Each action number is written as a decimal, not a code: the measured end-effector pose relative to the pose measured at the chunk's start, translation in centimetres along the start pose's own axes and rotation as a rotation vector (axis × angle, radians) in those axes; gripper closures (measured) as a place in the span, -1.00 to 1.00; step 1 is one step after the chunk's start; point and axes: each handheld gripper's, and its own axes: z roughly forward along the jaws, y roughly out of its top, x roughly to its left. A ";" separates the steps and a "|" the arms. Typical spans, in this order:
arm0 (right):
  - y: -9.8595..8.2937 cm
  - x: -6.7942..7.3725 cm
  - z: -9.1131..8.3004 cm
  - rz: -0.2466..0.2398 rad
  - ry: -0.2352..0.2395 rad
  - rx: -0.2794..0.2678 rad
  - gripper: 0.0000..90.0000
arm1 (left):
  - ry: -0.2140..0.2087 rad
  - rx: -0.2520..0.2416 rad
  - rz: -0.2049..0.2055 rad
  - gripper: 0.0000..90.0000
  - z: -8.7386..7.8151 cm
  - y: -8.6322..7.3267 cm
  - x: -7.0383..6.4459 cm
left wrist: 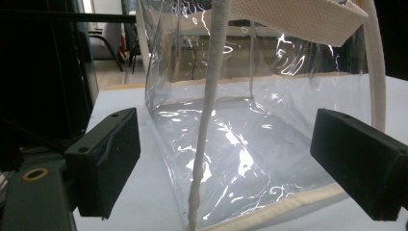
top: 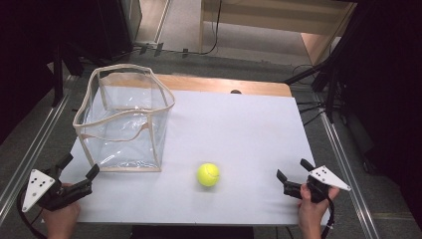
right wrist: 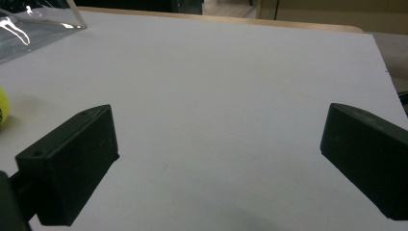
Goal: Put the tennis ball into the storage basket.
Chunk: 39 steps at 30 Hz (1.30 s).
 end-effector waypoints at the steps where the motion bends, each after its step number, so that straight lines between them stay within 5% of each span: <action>1: 0.0 0.0 0.0 0.000 0.000 0.000 -1.00 | 0.000 0.001 0.006 -0.77 0.1 0.0 0.0; 14: 0.8 0.3 -0.4 0.015 0.050 -0.022 -1.00 | 0.000 -0.005 0.004 -0.77 -0.1 -0.1 -0.1; 22: 1.9 1.4 -0.4 -0.029 0.065 -0.026 -1.00 | 0.007 0.000 0.017 -0.77 -0.2 -0.1 -0.3; 39: 3.8 3.2 0.8 -0.083 0.184 0.056 -1.00 | 0.007 0.002 0.017 -0.77 -0.2 -0.1 -0.3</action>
